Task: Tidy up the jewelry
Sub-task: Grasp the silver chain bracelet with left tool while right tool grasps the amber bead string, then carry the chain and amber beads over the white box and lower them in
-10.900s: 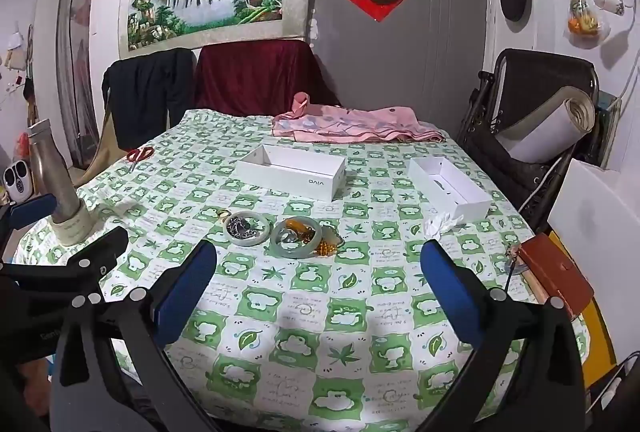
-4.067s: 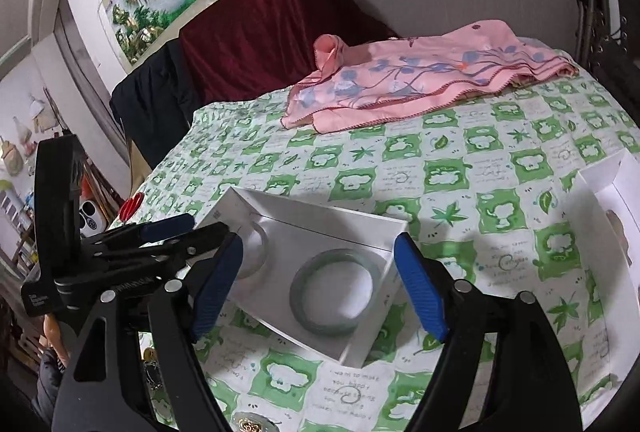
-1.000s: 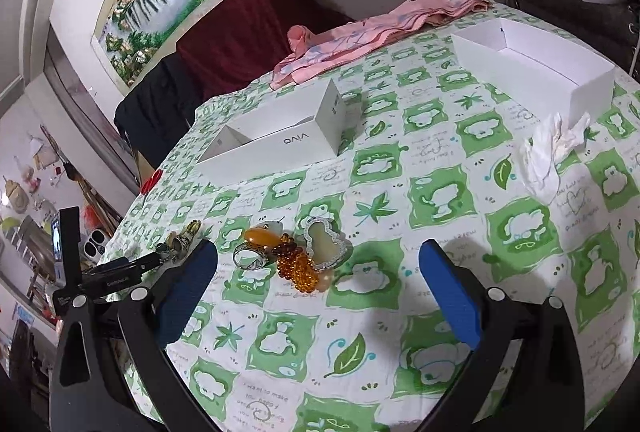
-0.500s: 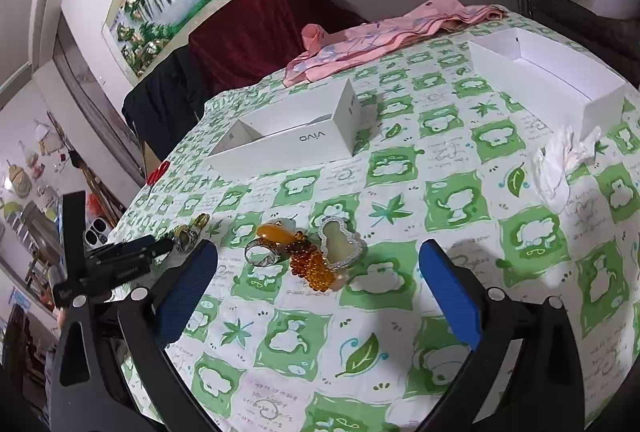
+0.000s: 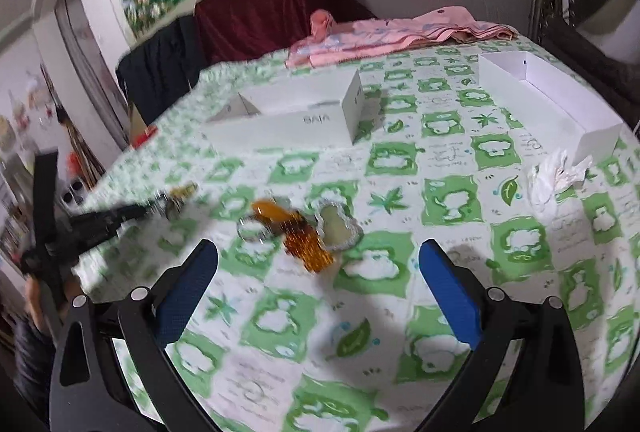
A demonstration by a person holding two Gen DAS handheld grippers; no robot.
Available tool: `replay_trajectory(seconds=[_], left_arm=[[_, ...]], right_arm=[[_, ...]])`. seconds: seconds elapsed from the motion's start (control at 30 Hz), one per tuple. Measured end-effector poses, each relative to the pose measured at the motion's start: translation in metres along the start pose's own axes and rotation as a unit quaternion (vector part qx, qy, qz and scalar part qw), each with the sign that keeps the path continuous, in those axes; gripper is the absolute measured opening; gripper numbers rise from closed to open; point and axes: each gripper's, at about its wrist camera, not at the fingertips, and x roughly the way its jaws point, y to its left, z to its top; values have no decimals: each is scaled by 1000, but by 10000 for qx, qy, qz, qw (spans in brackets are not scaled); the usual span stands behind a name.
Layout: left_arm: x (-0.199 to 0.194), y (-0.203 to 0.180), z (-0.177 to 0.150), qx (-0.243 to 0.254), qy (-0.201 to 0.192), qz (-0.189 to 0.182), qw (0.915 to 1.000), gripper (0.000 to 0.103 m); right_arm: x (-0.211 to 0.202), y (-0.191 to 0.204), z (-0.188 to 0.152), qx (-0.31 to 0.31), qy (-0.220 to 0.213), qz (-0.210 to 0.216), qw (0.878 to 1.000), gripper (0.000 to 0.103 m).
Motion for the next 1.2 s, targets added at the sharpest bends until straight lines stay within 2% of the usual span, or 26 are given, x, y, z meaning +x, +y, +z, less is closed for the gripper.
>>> replay_trajectory(seconds=[0.07,0.17,0.23,0.3,0.47,0.6,0.67,0.73,0.77,0.8,0.83,1.0,1.2], left_arm=[[5,-2,5,73,28,63,9999,43],[18,-3,10,128,250,59,9996,43],[18,0,10,80,244,-85,9996,17],[13,3,8,5,162,-127,9998,10],[-5,11,3,-205,-191,-334,9991,8],[-12,16,1,-358,-290,-456,9979,8],[-13,18,1,-402,-313,-494,9975,8],[-13,19,1,-437,-310,-531,9972,8],[-13,20,1,-447,-310,-535,9971,8],[-13,20,1,-456,-313,-541,9970,8],[-13,20,1,-453,-309,-539,9970,8],[-13,20,0,-443,-333,-543,9970,8],[-17,22,0,-508,-374,-584,9963,8]], right_arm=[[2,0,0,-40,40,-41,10000,96],[6,3,-1,-123,135,-62,9998,93],[8,6,-1,-212,196,-47,9996,76],[10,9,-1,-287,232,-54,9993,74],[11,20,-2,-586,282,-131,9978,73],[20,29,0,-868,397,-310,9950,73],[28,29,4,-917,498,-391,9938,66],[40,25,7,-836,720,-386,9931,47],[42,24,7,-813,763,-413,9929,43],[41,23,8,-818,732,-374,9933,25],[42,23,7,-829,751,-333,9932,14],[20,25,3,-836,287,-263,9957,12],[-6,18,1,-627,5,-40,9980,11]])
